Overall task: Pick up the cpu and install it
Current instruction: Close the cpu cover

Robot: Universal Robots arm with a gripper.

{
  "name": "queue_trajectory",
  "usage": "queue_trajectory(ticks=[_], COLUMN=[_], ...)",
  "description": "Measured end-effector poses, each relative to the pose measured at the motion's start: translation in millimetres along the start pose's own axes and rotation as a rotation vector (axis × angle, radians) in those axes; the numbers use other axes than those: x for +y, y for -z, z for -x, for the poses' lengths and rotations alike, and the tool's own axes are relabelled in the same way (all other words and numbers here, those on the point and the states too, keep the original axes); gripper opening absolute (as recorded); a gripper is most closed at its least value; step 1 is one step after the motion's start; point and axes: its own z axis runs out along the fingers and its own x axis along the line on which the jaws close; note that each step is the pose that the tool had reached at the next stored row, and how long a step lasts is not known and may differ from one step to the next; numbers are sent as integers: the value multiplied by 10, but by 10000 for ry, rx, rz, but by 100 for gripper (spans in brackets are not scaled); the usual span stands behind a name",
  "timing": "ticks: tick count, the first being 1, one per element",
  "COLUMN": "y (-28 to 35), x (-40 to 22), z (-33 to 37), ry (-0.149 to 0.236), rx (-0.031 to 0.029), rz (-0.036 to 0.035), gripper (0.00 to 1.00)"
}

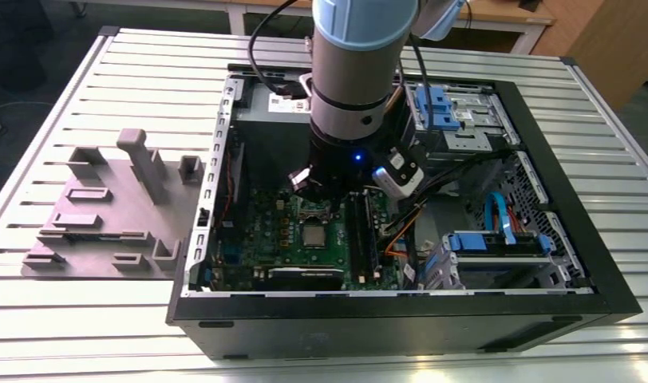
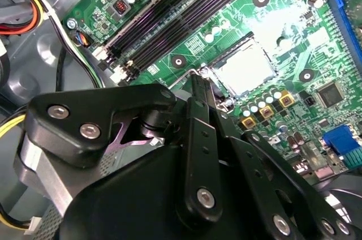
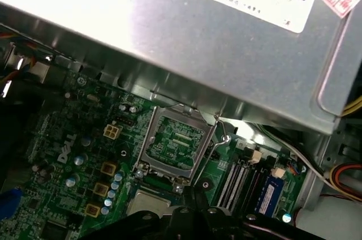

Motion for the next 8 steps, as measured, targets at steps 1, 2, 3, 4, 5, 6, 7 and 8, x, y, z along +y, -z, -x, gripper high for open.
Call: queue_trajectory(ticks=[1, 2, 3, 4, 5, 6, 7, 8], y=[-1, -2, -2, -2, -3, -3, -3, -3], x=[-1, -4, -8, -13, -18, -23, -26, -26], z=[8, 16, 27, 39, 53, 67, 75, 75], ry=[0, -1, 0, 0, -1, -1, 0, 0], rx=[0, 0, 0, 0, 0, 0, 0, 1], rz=[1, 1, 1, 1, 1, 1, 0, 0], gripper=[10, 10, 10, 10, 10, 10, 10, 10])
